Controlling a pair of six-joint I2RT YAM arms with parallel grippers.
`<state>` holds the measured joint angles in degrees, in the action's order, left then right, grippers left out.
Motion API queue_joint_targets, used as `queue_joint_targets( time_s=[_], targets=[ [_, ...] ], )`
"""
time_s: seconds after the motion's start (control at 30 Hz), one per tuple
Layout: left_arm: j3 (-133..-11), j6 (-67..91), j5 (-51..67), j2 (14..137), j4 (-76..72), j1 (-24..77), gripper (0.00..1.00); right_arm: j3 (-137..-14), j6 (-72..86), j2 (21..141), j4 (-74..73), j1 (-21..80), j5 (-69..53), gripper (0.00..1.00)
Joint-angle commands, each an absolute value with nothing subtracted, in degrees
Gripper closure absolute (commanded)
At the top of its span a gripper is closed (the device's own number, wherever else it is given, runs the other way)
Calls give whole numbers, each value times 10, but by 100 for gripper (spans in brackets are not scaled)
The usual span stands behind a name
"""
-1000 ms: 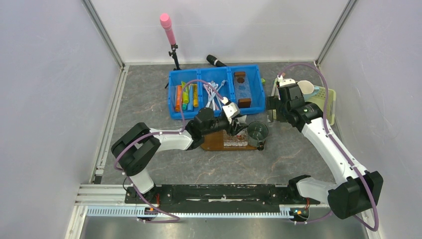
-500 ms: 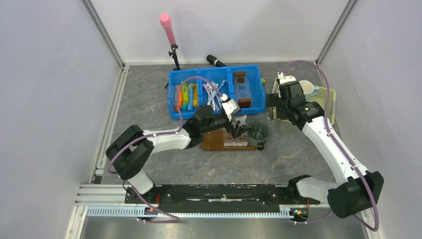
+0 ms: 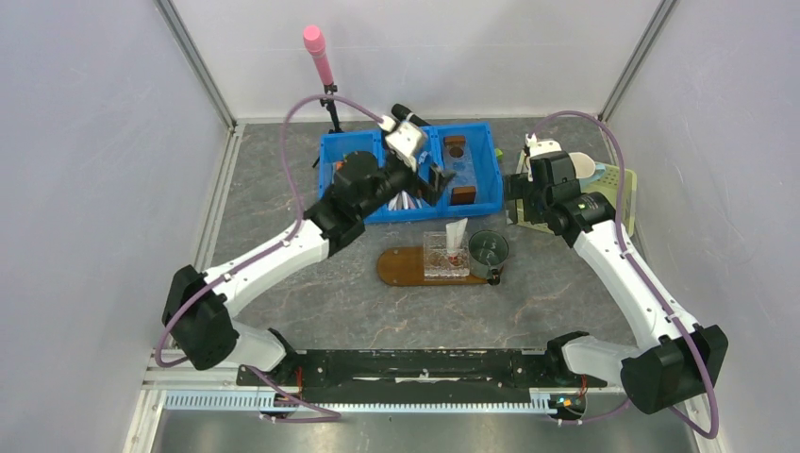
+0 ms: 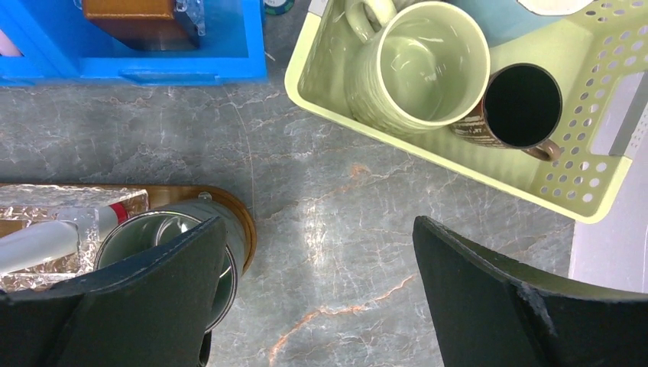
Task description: Prepare toiletry sets of a toothbrush and toothpaste on the tray
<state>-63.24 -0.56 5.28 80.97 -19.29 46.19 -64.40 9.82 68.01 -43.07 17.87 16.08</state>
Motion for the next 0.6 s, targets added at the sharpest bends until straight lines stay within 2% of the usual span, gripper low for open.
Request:
queue_joint_targets(
  time_s=[0.0,0.17,0.33,0.43,0.57],
  targets=[
    [-688,60,-36,802,-39,383,0,-670,81,676,-397,177,163,2],
    [-750,114,-53,838,86,281,4,-662,73,672,-383,177,170,2],
    [-826,142,-66,924,182,209,11,-648,69,669,-373,177,172,2],
    [-869,153,-75,986,215,184,20,-644,67,668,-372,177,173,2],
    [-911,173,-67,1061,228,159,41,-638,67,664,-372,177,175,2]
  ],
)
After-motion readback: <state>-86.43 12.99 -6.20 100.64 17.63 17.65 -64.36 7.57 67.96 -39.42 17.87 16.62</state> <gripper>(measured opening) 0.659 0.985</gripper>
